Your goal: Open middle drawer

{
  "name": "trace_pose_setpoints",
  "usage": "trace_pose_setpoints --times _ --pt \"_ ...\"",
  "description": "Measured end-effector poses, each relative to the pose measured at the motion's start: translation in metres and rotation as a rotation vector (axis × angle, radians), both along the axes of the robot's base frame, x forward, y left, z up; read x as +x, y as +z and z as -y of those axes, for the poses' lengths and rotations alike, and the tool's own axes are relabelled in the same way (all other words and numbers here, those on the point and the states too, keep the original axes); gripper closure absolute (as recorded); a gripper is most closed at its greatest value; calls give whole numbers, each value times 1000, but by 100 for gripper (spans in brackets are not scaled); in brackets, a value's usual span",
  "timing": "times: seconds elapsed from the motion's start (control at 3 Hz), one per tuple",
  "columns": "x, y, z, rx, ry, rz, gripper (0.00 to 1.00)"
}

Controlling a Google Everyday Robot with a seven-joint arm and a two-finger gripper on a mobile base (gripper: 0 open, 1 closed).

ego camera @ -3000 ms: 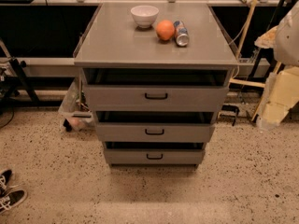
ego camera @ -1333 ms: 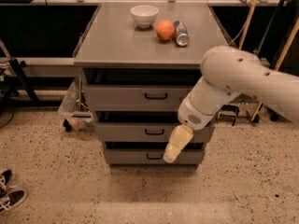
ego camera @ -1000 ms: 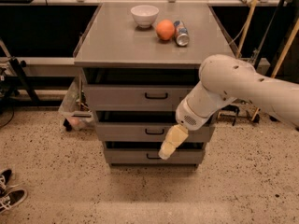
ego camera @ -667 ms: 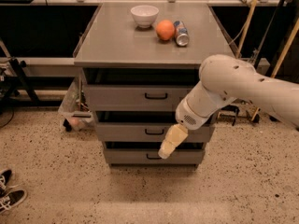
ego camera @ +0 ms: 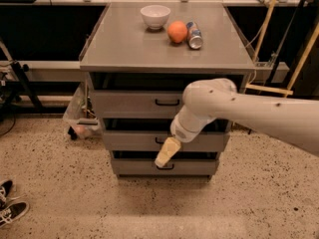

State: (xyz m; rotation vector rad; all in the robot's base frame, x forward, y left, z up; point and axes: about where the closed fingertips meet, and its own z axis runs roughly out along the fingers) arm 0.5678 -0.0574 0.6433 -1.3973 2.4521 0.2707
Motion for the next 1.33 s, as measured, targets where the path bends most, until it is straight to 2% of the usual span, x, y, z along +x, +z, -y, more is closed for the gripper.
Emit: trace_pose_setpoints --times 0.33,0.67,1.0,1.33 --pt "52 -37 -4 -88 -64 80 0" --pt "64 -38 1 -130 -79 112 0" --pt "62 -41 4 -110 -48 92 0" --pt "60 -33 33 -140 29 64 0"
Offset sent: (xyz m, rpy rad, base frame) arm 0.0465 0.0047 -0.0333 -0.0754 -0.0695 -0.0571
